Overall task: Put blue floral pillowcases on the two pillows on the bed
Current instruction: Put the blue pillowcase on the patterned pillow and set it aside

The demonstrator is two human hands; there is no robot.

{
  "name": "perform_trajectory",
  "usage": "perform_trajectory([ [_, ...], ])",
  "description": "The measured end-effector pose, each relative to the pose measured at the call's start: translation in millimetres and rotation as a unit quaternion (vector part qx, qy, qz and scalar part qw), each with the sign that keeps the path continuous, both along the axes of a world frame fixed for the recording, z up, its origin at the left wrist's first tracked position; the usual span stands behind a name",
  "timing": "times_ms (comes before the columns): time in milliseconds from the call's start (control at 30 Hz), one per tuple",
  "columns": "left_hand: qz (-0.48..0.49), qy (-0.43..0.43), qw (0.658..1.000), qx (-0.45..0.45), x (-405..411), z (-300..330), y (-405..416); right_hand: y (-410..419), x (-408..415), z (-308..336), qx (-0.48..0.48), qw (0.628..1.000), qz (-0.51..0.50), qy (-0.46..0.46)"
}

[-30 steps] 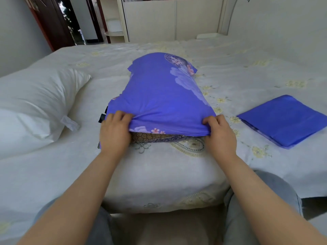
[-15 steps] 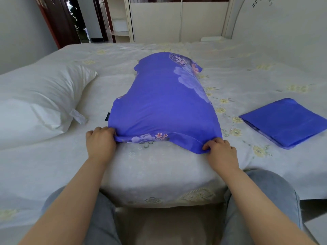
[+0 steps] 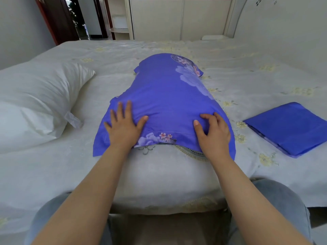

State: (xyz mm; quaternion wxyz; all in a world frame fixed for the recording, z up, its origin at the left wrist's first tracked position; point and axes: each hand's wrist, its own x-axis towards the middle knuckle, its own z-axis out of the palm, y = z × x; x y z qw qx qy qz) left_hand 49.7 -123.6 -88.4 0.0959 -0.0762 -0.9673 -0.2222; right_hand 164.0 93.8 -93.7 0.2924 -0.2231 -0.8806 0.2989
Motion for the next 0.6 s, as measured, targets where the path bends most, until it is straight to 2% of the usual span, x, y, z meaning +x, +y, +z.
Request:
perform_trajectory([
  [33, 0.054, -0.017, 0.996, 0.068, -7.8, -4.8, -11.0, 5.0, -0.2, -0.9, -0.016, 1.0, -0.012, 0.01],
  [100, 0.129, -0.065, 0.964, 0.223, -20.2, -10.0, -33.4, 16.1, -0.2, -1.5, -0.089, 0.995, -0.032, 0.015],
  [133, 0.144, -0.072, 0.952, 0.259, -20.6, -10.5, -42.7, 20.3, 1.1, -1.4, -0.125, 0.992, -0.034, 0.009],
  [233, 0.162, 0.043, 0.963, 0.211, -17.2, -0.4, -60.7, 21.5, 1.0, -4.2, -0.134, 0.99, -0.033, -0.014],
  [300, 0.135, 0.111, 0.957, 0.232, -18.7, 16.6, -68.1, 17.4, 0.2, -4.1, -0.106, 0.993, -0.04, -0.014],
  [400, 0.127, 0.164, 0.941, 0.266, -26.6, 32.7, -79.9, 14.5, 1.0, -2.4, -0.099, 0.994, -0.054, -0.013],
  [433, 0.143, 0.154, 0.95, 0.231, -28.5, 26.8, -84.9, 15.0, 1.4, -2.2, -0.108, 0.992, -0.056, -0.017],
  [500, 0.142, 0.071, 0.979, 0.128, -30.5, -1.8, -88.7, 14.2, 2.0, 2.2, -0.159, 0.986, -0.046, -0.012],
  [567, 0.124, -0.036, 0.987, 0.098, -28.2, -29.2, -83.7, 12.3, 1.8, 7.6, -0.292, 0.956, -0.024, 0.004],
  [600, 0.126, -0.05, 0.986, 0.094, -26.4, -34.1, -79.9, 11.2, 1.7, 10.1, -0.387, 0.922, -0.004, 0.016],
])
